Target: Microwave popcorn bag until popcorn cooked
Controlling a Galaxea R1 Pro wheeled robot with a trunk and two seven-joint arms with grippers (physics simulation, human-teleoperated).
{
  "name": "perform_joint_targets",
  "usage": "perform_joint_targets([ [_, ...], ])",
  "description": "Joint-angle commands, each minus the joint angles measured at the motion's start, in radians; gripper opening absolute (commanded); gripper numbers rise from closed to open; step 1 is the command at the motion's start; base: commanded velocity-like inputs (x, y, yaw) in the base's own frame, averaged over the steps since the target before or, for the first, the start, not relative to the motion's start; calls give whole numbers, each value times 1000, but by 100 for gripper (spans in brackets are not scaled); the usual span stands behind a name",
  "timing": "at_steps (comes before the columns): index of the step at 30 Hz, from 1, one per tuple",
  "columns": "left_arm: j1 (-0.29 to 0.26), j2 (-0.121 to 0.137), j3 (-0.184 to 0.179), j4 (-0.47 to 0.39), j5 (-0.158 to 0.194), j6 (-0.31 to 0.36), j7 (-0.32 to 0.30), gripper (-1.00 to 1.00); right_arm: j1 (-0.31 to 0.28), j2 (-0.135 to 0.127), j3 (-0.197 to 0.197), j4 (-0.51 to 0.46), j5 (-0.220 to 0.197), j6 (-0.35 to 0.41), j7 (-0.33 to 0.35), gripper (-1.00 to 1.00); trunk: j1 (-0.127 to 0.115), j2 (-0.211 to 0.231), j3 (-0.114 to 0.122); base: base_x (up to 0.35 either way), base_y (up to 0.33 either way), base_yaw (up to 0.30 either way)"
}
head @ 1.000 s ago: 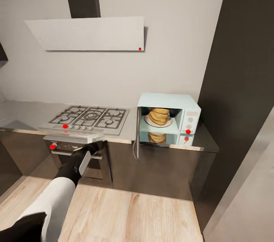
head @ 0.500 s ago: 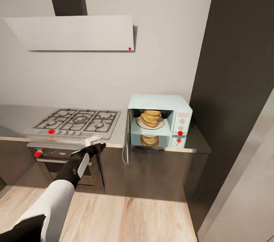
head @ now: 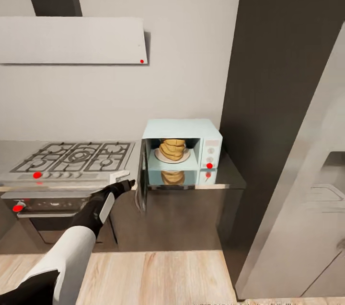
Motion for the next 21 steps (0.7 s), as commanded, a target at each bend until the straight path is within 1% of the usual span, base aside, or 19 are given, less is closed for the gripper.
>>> perform_joint_targets([
  [1,0,-6,6,-2,5,7,-5,100,0,0,-2,-1,8,-2,0,100,1,-2,-2,0,0,-288],
  [5,-1,-12,4,-2,5,7,-5,100,0,0,-2,-1,8,-2,0,100,1,-2,-2,0,0,-289],
  [21,-1,-18,2,-2,3,7,-5,100,0,0,-2,-2,8,-2,-1,100,1,-2,-2,0,0,-291],
])
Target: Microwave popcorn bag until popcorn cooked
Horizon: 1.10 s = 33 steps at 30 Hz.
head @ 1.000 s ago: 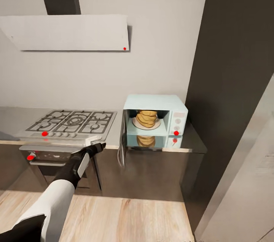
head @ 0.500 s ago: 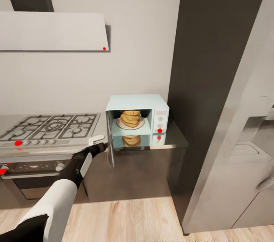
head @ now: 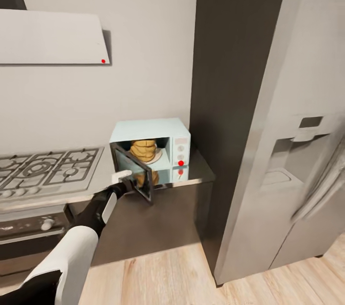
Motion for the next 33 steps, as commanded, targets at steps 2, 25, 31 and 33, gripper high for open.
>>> perform_joint_targets([
  [2,0,-3,6,-2,8,7,-6,100,0,0,-2,-2,7,-2,0,100,1,-2,-2,0,0,-290],
  [25,-1,-4,6,-2,8,7,-7,100,-1,-1,-4,-2,5,-3,-1,100,1,-2,-2,68,-86,-20],
  [31,-1,-3,6,-2,8,7,-6,100,-2,0,-4,13,5,0,-1,100,1,-2,-2,231,-119,0],
  [33,-1,-2,6,-2,8,7,-7,100,-2,0,-4,21,5,0,-1,100,1,-2,-2,294,-143,0],
])
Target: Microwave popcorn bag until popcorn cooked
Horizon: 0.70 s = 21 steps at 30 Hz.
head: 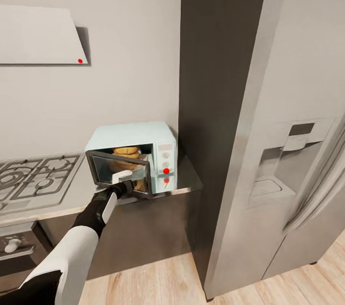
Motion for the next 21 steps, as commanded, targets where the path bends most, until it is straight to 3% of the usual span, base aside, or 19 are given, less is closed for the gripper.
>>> perform_joint_targets([
  [1,-1,-1,7,-2,7,7,-5,100,0,0,-2,1,8,-2,0,100,1,-2,-2,155,-72,0],
  [10,-2,-1,6,-2,7,7,-5,100,0,0,6,5,11,-3,6,100,1,-2,-2,123,-11,0],
  [14,-1,-1,8,-2,7,7,-5,100,0,0,46,5,11,-2,6,100,1,-2,-2,59,0,0],
  [21,-2,-3,6,-2,7,7,-5,100,0,0,49,5,9,0,1,100,1,-2,-2,75,-72,0],
])
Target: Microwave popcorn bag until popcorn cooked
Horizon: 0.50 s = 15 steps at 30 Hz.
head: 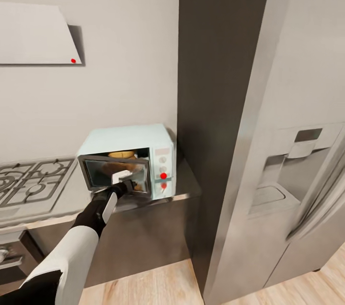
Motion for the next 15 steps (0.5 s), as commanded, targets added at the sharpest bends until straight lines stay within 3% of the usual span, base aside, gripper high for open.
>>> perform_joint_targets([
  [1,-1,-2,7,-2,7,7,-5,100,0,0,-2,-1,7,-2,0,100,1,-2,-2,225,-241,0],
  [6,-1,-2,7,-2,7,7,-6,100,-1,0,-5,1,4,-2,-5,100,1,-2,-2,179,-193,0],
  [11,0,-7,7,-2,7,7,-6,100,-4,0,-5,15,4,-2,-5,100,1,-2,-2,17,-16,0],
  [15,0,-6,8,-2,7,7,-6,100,-4,0,-5,17,5,-2,-5,100,1,-2,-2,236,-1,0],
])
